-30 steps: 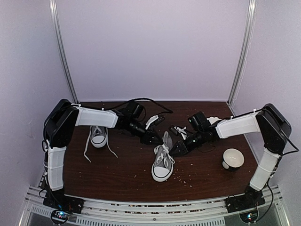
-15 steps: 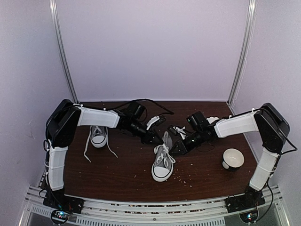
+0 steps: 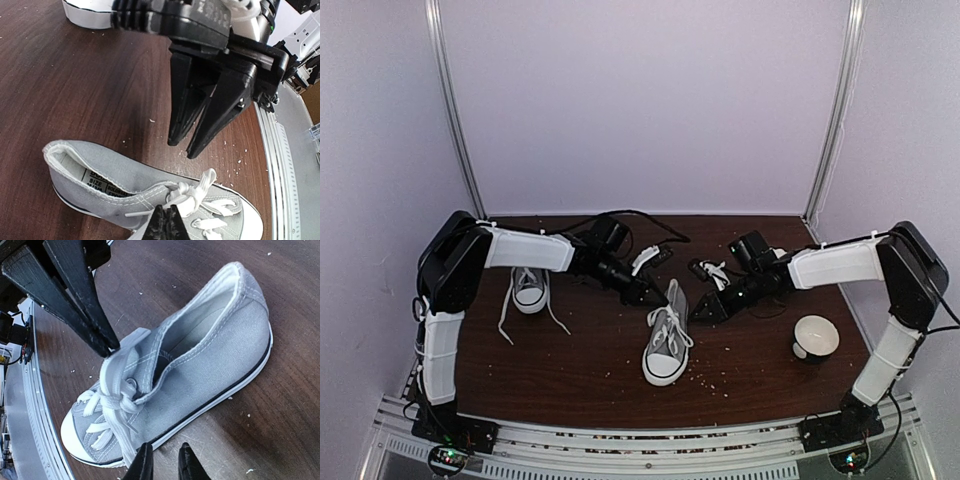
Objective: Tie the shoes
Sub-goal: Adjust the crossed shoelace on the shoelace.
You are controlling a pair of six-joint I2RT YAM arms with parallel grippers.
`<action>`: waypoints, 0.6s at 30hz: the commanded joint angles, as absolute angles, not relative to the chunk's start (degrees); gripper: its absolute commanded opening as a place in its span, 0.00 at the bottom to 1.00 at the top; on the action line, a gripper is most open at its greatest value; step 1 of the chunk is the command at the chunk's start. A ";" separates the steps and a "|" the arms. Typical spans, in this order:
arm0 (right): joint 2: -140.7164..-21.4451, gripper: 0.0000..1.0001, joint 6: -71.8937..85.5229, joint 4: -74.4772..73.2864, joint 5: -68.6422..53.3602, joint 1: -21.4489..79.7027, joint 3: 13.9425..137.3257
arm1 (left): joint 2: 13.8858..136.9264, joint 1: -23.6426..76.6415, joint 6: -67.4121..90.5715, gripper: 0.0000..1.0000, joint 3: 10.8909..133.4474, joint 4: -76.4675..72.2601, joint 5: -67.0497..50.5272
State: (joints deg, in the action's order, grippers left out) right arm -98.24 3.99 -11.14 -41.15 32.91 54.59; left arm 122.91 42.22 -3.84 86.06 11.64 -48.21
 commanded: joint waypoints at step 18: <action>-99.94 0.28 -1.07 -9.03 -38.96 38.15 53.36 | 122.70 42.54 -3.86 0.00 86.22 9.91 -47.73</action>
